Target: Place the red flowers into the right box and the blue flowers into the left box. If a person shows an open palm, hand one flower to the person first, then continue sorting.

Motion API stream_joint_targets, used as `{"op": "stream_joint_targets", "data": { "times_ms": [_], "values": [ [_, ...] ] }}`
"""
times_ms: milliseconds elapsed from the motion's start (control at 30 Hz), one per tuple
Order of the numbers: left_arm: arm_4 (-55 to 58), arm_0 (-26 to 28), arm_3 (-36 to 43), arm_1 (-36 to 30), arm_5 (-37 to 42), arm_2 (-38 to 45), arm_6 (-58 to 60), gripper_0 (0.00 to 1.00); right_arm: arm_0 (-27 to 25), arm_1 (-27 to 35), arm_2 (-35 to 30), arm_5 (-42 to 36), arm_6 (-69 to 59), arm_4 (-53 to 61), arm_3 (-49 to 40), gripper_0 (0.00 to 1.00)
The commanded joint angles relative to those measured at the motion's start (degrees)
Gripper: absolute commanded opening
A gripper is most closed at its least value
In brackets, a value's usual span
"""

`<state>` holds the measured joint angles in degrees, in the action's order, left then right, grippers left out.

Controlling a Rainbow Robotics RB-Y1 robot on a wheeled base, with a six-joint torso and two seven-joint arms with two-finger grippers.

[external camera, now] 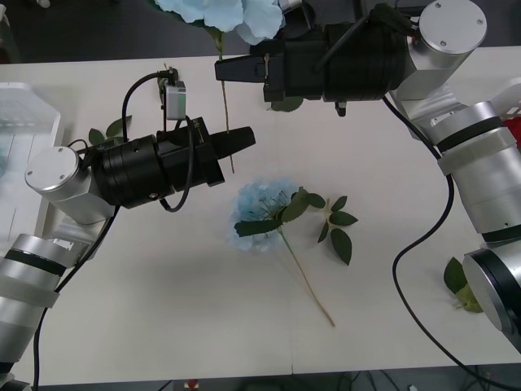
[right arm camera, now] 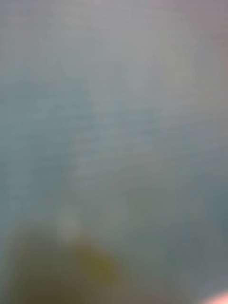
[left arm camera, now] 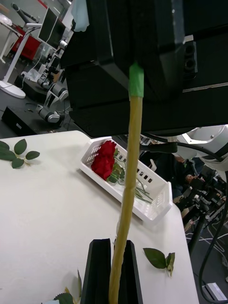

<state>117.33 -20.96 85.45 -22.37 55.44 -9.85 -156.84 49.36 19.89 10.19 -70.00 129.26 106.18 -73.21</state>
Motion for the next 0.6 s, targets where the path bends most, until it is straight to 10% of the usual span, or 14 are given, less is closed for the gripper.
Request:
{"op": "stream_joint_targets", "data": {
  "times_ms": [33,167,267,367,600],
  "values": [
    [-0.2,-2.1,0.3,0.7,-0.5,-0.8,1.8,0.0,2.9,-1.3,0.3,0.7,-0.1,0.3,-2.5,0.0],
    [0.1,-2.1,0.2,0.5,-0.5,-0.8,1.8,0.0,3.0,-1.3,0.3,0.7,-0.1,0.5,-2.5,0.08],
    [0.4,-2.1,0.2,0.1,-0.5,-0.8,1.8,0.0,2.8,-1.1,0.3,1.8,-0.7,0.9,-2.5,0.68],
    [0.6,-2.1,0.2,0.0,-0.5,-0.8,1.8,0.0,2.8,-0.8,0.3,3.1,-0.9,1.0,-2.5,0.98],
    [1.4,-2.1,0.3,-2.5,-0.5,-0.7,1.8,0.0,2.8,0.5,0.3,3.6,-1.0,1.2,-2.5,1.0]
  ]
}}
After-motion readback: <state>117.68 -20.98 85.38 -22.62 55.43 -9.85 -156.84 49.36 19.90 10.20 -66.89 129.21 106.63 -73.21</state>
